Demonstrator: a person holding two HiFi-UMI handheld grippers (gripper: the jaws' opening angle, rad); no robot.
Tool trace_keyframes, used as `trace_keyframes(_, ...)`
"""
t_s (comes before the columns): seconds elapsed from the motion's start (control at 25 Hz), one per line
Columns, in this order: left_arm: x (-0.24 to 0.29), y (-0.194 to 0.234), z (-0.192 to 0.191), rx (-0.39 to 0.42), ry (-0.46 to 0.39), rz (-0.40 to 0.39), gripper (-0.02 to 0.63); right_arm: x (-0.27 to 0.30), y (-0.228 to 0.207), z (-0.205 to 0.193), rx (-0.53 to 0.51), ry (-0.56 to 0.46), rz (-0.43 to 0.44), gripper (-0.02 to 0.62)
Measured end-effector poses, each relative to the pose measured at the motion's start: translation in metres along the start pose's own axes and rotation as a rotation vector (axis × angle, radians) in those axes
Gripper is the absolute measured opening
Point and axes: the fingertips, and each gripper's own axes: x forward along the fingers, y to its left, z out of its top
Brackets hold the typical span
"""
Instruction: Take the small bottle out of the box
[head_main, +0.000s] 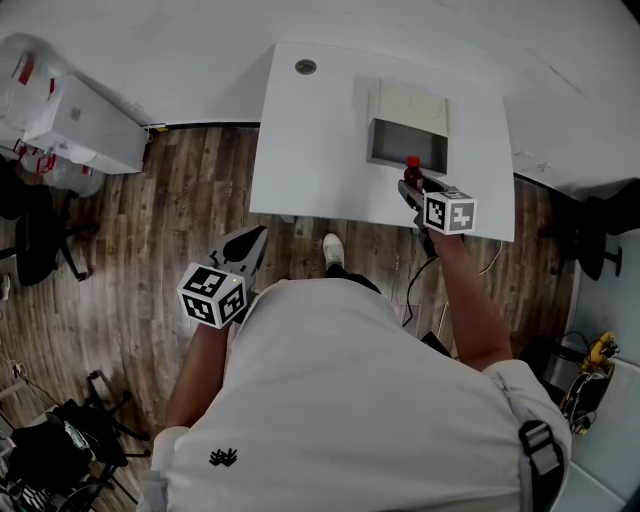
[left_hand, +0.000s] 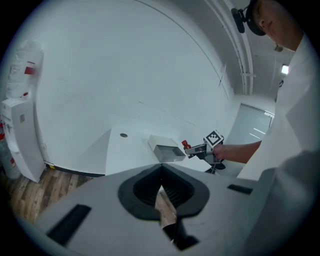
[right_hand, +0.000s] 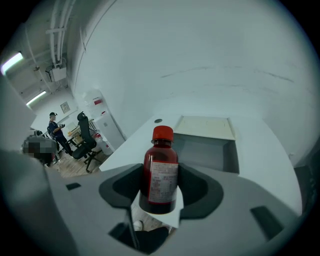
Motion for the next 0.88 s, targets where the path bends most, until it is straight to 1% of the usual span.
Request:
trace_keyframes(0.24,-0.022,-0.008,-0.012,0.014,-0.001,-0.047,0.006,-0.036,0.046,-0.022,0.054,-0.075,0.032,0.225)
trace_keyframes(0.4,-0.034,-0.011,-0.023,0.027,0.009,-0.080,0.006,-0.055,0.075,-0.038,0.078,-0.107,0.051,0.225)
trace_keyframes(0.6,-0.042,-0.019,-0.031,0.039,0.007,-0.116,0.006,-0.080,0.103,-0.056,0.088,-0.131,0.062,0.224)
trace_keyframes(0.88,-0.053,-0.030,-0.037,0.057,0.001,-0.151,0.006,-0.110,0.134,-0.069,0.076,-0.174,0.075,0.224)
